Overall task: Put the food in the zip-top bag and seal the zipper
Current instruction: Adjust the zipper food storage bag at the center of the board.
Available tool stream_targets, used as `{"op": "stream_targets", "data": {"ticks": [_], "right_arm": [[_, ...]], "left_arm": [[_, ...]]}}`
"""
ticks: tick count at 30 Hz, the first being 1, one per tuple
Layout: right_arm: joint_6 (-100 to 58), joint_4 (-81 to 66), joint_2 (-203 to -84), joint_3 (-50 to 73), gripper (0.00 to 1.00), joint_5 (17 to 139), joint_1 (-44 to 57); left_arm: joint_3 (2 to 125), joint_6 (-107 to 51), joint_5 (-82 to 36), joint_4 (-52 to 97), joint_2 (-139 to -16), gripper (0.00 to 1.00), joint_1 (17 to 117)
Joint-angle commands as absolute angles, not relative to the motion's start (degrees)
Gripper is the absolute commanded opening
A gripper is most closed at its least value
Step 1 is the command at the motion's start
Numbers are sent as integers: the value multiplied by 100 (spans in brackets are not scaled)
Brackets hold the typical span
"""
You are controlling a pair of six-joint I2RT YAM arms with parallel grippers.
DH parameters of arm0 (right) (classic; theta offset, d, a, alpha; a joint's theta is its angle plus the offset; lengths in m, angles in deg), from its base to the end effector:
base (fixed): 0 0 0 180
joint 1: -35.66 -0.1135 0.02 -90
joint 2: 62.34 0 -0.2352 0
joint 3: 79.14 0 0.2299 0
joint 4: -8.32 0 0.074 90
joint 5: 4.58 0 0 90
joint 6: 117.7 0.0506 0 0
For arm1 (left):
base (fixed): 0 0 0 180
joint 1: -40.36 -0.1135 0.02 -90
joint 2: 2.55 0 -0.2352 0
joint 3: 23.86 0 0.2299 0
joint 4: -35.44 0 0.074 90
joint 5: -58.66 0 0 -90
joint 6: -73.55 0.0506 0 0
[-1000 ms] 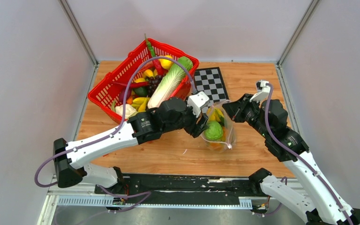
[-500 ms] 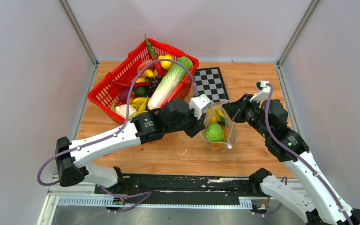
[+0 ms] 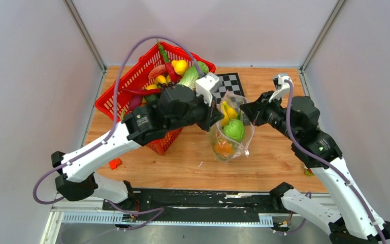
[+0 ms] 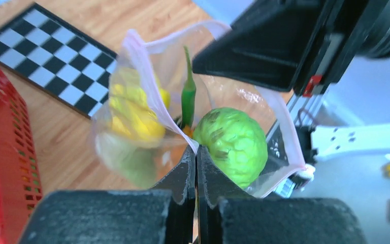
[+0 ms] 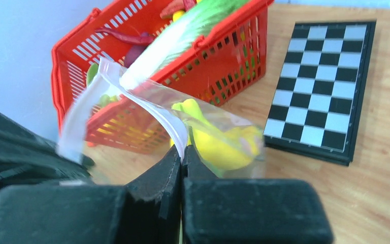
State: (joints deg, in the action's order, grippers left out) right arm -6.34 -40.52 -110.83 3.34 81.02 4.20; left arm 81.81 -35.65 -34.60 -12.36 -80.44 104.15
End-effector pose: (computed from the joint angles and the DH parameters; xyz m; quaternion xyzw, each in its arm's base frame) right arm 0.1473 0.0947 0.3863 -0.0930 0.7868 0.2983 0.5322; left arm 0.1311 -0.2599 0.4080 0.2956 0.7639 -0.3623 0.4448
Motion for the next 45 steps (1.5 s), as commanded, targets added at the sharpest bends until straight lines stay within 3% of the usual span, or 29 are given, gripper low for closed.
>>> {"op": "stream_targets", "data": {"ticks": [1, 6, 18, 23, 27, 29, 39, 45], "right_arm": [[-1292, -4124, -11195, 1052, 2, 7953, 393], [-1408, -4682, -11655, 1476, 4, 7973, 399], [-1539, -4502, -12473, 1762, 10, 7592, 396], [-1669, -4731, -12595, 1975, 27, 7620, 395], [-1681, -4895, -12424, 2116, 63, 7724, 395], [-1705, -4844, -12214, 2034, 71, 7745, 394], [-1236, -4877, -10614, 900, 77, 8001, 395], [-814, -4451, -9844, -179, 77, 7469, 393]], "left_arm": [[9200, -4075, -4038, -1976, -8143, 0, 10353], [8999, -4480, -4313, -2067, -8062, 0, 10131], [7047, -6023, -4091, -109, -7222, 0, 9467], [7033, -6065, -4082, 66, -7359, 0, 9406], [7107, -6114, -4142, 172, -7419, 0, 9397], [7116, -6137, -4168, 212, -7421, 0, 9393], [6711, -6661, -4292, 704, -7356, 0, 9396], [6543, -6793, -4502, 879, -7341, 0, 9385]]}}
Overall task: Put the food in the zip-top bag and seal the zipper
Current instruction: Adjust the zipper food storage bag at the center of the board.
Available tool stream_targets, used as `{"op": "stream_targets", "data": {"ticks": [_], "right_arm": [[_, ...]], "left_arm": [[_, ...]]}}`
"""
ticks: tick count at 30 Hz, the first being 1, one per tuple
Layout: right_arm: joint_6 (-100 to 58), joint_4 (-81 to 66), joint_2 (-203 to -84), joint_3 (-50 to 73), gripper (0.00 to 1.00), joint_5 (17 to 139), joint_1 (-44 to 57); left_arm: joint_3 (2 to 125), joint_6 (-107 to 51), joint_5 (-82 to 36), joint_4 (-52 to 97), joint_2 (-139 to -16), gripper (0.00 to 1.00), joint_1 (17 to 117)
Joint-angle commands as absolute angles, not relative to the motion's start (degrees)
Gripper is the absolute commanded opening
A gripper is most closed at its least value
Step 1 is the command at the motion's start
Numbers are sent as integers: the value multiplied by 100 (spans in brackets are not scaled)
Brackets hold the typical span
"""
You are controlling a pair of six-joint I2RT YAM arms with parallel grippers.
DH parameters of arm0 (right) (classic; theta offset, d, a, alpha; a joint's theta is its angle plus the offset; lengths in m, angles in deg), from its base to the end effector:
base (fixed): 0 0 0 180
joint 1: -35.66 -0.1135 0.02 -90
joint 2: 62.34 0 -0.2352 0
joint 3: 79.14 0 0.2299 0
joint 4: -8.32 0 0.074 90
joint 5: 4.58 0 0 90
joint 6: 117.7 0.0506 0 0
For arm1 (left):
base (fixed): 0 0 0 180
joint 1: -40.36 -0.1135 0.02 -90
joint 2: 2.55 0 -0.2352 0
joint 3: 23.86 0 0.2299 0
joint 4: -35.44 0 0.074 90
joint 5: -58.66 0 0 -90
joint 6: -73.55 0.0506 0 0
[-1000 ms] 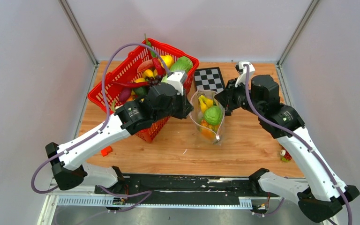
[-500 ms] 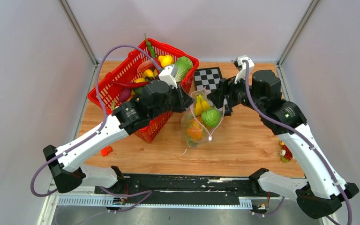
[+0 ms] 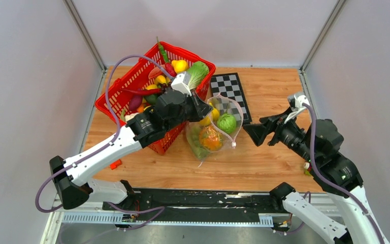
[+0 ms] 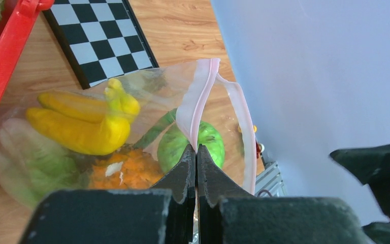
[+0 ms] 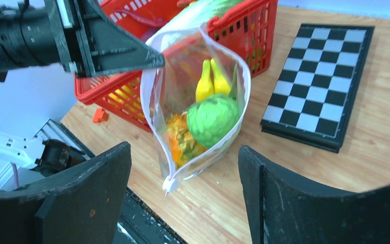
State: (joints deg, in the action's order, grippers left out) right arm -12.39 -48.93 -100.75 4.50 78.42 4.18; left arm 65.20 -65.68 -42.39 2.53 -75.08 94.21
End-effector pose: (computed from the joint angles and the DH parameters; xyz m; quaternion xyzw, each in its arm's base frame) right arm 0.0984 0.0675 0.3970 -0.1471 0.7627 0.2929 0.5575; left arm 0.1780 -0.2272 0.3684 -0.0255 0.7986 -0.4190 0.4313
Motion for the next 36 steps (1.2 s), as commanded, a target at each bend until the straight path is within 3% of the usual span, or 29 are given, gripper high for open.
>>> {"op": "stream_targets", "data": {"ticks": [1, 5, 11, 19, 24, 29, 36], "right_arm": [[-756, -4353, -9789, -297, 77, 7324, 395], [-577, -4248, -9774, -815, 75, 6801, 324], [-481, -3718, -9552, -1336, 74, 7135, -421], [-626, -3354, -9931, -1484, 71, 8689, -1524], [-295, -3541, -9794, -950, 75, 9847, -1531], [-346, -4191, -10233, -225, 73, 11121, -1510], [75, -4330, -11075, 131, 64, 10956, -1256]], "left_arm": [[6533, -6796, -4517, 929, -7353, 0, 9388], [6567, -6769, -4555, 955, -7376, 0, 9349], [6543, -6816, -4593, 1001, -7404, 0, 9268], [6457, -6819, -4557, 1052, -7367, 0, 9244], [6361, -6707, -4568, 981, -7261, 0, 9248], [6226, -6671, -4652, 988, -7106, 0, 9239], [6195, -6649, -4663, 985, -7045, 0, 9239]]}}
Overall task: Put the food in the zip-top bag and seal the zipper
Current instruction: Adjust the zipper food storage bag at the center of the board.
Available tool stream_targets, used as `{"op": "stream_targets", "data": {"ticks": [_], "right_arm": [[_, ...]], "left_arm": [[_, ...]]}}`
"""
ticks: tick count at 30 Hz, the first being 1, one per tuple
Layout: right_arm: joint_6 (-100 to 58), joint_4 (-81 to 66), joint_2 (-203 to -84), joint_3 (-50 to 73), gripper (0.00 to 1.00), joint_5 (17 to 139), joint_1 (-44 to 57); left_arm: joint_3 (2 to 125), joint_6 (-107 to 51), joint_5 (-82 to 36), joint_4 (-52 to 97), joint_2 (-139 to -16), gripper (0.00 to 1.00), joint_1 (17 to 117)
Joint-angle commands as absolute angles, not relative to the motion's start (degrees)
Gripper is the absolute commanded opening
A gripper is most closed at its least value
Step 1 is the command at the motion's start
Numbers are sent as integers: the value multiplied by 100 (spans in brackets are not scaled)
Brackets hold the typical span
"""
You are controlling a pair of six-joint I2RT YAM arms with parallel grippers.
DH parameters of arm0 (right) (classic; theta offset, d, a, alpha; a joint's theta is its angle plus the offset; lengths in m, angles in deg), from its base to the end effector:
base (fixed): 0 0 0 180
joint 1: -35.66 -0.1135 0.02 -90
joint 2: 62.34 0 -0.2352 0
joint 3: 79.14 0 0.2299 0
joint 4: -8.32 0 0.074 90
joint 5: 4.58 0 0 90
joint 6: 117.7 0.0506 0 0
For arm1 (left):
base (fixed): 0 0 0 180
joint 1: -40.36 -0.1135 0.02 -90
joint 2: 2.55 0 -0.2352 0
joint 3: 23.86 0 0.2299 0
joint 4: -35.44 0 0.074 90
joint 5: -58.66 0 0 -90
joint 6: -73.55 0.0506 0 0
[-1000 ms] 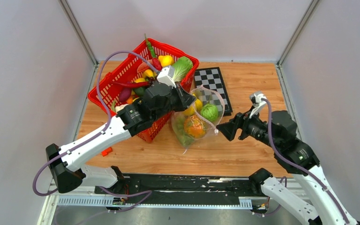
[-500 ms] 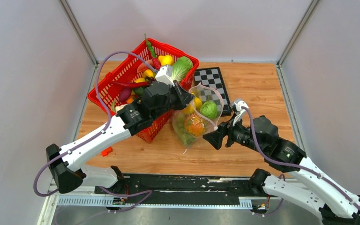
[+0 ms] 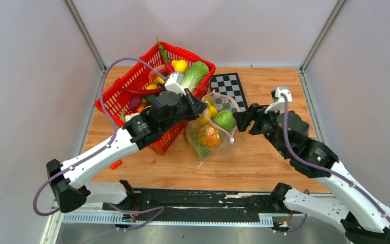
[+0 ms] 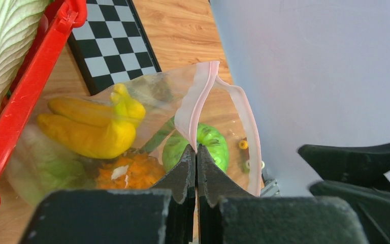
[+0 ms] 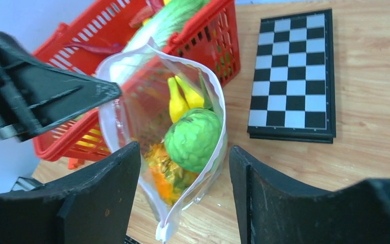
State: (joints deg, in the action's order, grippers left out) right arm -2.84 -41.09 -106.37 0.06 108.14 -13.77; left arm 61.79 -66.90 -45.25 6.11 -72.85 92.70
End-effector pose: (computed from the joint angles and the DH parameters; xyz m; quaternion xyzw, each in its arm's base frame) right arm 0.1162 0.1056 0.3797 -0.0465 0.7818 0.2396 0.5737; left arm 0.1819 -0.2157 0.3660 -0.0617 0.7832 -0.4182 0.4560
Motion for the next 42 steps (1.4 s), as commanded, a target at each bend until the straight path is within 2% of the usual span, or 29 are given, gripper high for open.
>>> {"op": "stream_targets", "data": {"ticks": [1, 4, 12, 21, 29, 33, 34, 36, 42], "right_arm": [[116, -4369, -11170, 154, 62, 10913, -1237], [157, -4531, -11370, 181, 59, 11015, -1208], [240, -4375, -11394, -20, 35, 10695, -1002], [231, -4372, -11505, -35, 32, 10478, -987], [186, -4382, -11447, 49, 0, 10389, -987], [128, -4344, -11340, 119, 0, 10245, -987], [127, -4315, -11309, 113, 0, 10209, -987], [164, -4264, -11260, 111, 0, 10150, -988], [214, -4217, -11257, 114, 0, 10094, -987]], "left_arm": [[6189, -6646, -4663, 984, -7042, 0, 9239], [6172, -6646, -4656, 985, -7021, 0, 9235], [6092, -6655, -4679, 1028, -6945, 0, 9238], [6079, -6653, -4707, 1042, -6926, 0, 9230], [6074, -6638, -4750, 1038, -6942, 0, 9230], [6070, -6487, -4766, 1010, -6962, 0, 9230], [6079, -6429, -4810, 985, -6953, 2, 9228], [6088, -6180, -4849, 938, -6939, 24, 9223], [6448, -5301, -5031, 378, -6971, 43, 9205]]}}
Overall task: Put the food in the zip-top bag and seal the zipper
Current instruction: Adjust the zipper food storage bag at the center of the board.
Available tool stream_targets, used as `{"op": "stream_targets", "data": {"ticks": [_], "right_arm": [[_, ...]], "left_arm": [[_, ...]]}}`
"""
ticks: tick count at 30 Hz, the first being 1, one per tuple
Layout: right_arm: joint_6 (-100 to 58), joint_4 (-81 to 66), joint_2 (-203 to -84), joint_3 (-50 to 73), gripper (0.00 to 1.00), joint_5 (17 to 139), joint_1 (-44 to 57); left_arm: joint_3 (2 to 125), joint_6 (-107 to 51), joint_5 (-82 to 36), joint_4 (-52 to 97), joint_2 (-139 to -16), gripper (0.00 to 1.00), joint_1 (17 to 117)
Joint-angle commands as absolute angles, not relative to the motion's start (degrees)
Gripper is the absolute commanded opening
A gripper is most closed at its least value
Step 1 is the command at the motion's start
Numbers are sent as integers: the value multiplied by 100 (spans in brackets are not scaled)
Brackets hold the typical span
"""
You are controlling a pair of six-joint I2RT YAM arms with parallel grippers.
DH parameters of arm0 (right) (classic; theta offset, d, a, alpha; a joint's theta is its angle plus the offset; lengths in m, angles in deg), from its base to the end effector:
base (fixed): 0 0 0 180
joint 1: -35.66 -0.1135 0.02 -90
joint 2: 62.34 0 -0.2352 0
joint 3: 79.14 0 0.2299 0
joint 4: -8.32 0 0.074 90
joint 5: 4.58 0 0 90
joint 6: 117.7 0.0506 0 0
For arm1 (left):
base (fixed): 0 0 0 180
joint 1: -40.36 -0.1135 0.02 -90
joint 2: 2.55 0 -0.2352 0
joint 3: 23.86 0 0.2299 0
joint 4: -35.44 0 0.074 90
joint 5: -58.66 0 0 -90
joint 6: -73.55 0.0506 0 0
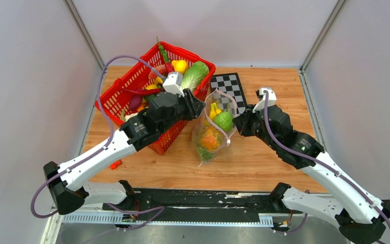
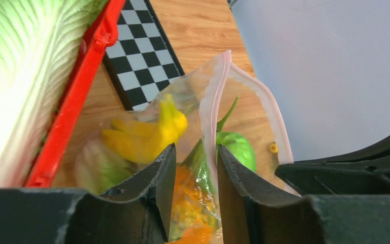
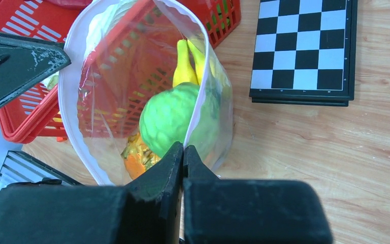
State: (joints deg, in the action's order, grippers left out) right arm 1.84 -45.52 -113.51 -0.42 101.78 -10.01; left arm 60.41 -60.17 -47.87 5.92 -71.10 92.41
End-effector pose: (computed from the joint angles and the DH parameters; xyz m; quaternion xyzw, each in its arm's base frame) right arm 0.1403 0.1233 0.3488 -0.0436 0.8430 0.2230 0.4876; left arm 0.1800 -0.2074 0.3655 -0.0319 0.7831 -0.3771 0.4934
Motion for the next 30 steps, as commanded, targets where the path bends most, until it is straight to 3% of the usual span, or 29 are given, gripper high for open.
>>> {"op": "stream_targets", "data": {"ticks": [1, 14, 22, 30], "right_arm": [[218, -4195, -11254, 100, 0, 10075, -984], [244, -4108, -11338, 98, 0, 10060, -986], [194, -4109, -11335, 129, 0, 10059, -984], [125, -4082, -11234, 114, 0, 10044, -984]], "left_arm": [[6538, -5193, -5001, 284, -7001, 46, 9204], [6954, -4187, -4367, -242, -6980, 99, 9204], [6884, -3750, -4575, -226, -6643, 100, 9204], [7144, -3224, -5738, -907, -6684, 100, 8986]]}}
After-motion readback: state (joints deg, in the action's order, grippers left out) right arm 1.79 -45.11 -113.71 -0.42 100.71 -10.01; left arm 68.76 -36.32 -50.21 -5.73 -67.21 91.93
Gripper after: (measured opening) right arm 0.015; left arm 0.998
